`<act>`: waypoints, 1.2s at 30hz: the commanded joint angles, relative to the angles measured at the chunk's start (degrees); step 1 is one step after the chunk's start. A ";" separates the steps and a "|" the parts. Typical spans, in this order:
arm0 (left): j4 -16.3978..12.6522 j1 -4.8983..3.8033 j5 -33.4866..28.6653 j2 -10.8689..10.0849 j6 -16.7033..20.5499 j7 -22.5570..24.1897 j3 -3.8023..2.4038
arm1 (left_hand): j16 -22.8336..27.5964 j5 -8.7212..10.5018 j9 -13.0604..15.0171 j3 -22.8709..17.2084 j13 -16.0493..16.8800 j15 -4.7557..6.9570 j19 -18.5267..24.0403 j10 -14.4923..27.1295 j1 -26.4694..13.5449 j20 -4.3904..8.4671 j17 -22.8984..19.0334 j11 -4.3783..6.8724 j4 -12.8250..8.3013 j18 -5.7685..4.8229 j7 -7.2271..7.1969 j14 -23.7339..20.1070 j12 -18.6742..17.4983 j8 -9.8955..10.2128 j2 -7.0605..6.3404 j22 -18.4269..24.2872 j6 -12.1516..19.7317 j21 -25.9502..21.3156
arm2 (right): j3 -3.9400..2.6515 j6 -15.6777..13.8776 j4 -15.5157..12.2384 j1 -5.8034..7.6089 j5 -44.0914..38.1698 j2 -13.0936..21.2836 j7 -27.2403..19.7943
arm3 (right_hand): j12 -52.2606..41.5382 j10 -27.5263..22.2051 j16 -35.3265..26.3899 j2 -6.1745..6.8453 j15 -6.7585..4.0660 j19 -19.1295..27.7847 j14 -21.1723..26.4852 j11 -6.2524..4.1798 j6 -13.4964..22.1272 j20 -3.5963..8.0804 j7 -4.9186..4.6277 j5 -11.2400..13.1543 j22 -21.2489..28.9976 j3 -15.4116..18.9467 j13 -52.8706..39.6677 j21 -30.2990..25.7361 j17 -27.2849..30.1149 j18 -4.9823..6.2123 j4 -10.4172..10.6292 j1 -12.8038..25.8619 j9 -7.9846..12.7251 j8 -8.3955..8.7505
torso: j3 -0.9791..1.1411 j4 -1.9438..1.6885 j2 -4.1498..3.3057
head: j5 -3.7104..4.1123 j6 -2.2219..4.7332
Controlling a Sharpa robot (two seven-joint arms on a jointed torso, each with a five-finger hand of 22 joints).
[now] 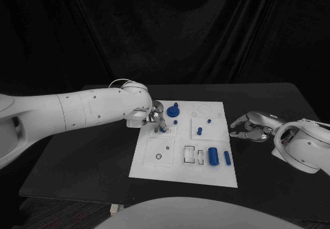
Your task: Assemble the parts on the task board
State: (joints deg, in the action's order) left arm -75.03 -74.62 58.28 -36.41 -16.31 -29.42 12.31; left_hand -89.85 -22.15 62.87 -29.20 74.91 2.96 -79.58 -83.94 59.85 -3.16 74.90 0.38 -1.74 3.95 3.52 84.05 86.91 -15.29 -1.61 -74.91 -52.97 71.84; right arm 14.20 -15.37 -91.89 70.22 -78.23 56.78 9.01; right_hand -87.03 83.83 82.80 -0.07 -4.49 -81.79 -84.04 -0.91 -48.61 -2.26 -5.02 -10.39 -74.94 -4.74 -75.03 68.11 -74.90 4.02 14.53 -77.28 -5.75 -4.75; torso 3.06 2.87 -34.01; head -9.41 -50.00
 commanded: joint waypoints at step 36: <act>2.26 0.91 -0.20 1.51 1.21 0.51 -0.01 | -0.15 7.13 -1.57 0.13 12.38 -0.09 0.50 -3.12 -3.53 -0.39 15.10 -0.10 -0.05 0.48 0.11 5.95 -0.35 0.66 2.10 -9.18 -0.09 -0.79 | -0.03 0.44 0.15 -0.27 -0.10 -0.12 0.63 | 0.42 3.37 -0.39 0.00 0.43 0.37 -3.84 0.39 -0.62 -0.12 0.00 -0.21 -9.01 -0.01 -11.54 -0.28 -6.24 0.46 -0.31 -0.60 0.12 0.20 | -0.03 0.05 0.02 | -0.17 0.00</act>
State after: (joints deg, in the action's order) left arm -72.89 -74.06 58.21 -35.12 -15.85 -29.27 12.19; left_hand -89.85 -15.18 61.36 -29.35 74.91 2.96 -79.37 -83.94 56.83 -3.37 74.90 0.38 -1.66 3.95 3.69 84.05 86.69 -14.94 0.63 -74.91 -53.04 71.40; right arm 14.20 -15.27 -91.73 70.12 -78.23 56.65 9.00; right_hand -86.82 83.83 82.80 -0.07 -4.49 -81.79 -84.04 -0.91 -49.02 -2.26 -5.02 -10.39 -74.92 -4.74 -75.07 68.11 -74.90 4.02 14.53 -77.28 -5.68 -4.76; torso 3.00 2.91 -33.98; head -9.59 -50.00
